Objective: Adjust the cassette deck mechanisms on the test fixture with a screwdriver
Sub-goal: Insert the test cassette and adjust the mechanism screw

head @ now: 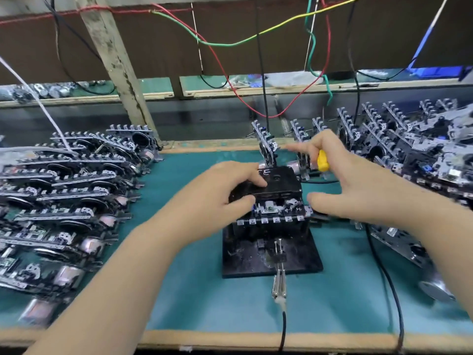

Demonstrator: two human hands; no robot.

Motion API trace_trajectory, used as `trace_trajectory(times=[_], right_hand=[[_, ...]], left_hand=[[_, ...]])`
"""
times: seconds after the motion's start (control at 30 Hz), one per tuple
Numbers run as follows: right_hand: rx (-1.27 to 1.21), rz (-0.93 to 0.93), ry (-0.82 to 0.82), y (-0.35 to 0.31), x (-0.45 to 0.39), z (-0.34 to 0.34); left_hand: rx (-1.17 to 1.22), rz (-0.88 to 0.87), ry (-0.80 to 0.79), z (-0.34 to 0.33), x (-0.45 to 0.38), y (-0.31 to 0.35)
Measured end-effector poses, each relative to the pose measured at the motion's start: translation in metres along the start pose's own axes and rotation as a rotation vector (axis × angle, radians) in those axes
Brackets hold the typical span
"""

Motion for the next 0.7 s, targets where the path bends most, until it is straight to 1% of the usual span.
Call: trace_trajectory(times=[0.07,0.1,0.17,0.23,0.3,0.43,0.57,0.7], right_hand=[[-0.164,0.081,0.169,-0.008,0.009,-0.012],[-0.17,0.094,0.23,-0.01,0.011,-0.02],[-0.151,0.074,0.33,-0.004,0.013,-0.038],[-0.21,0.033,0.398,0.003,0.014,-0.049],[-0.268,0.001,0.437,0.007,0.014,-0.054],[-0.343,-0.01,0.483,0.005,0.015,-0.057],[-0.361,-0.022,0.488,0.005,0.019,-0.06],[-0.368,-0.017,0.483,0.003,0.022,-0.061]], left_hand=[[-0.03,-0.037,-0.003,-0.006,0.003,-0.002],[-0.046,-0.046,-0.002,-0.008,0.004,-0.002],[-0.079,-0.05,-0.019,-0.011,0.006,-0.002],[-0.103,-0.048,-0.057,-0.008,0.008,-0.001],[-0.142,-0.061,-0.073,-0.002,0.008,0.001],[-0.208,-0.077,-0.043,0.002,0.001,0.008],[-0.184,-0.11,-0.033,-0.006,0.003,0.001],[-0.284,-0.115,0.049,-0.021,0.016,-0.011]])
Point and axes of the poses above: each hand's wrist, its own x-axis away from the middle knuckle, its own z-axis out of the back of the hand, y = z × x, the point moved 1 cm from there along -x, towards the middle knuckle, and after that the axes turned 2 degrees about x, right-handed, at the moved point
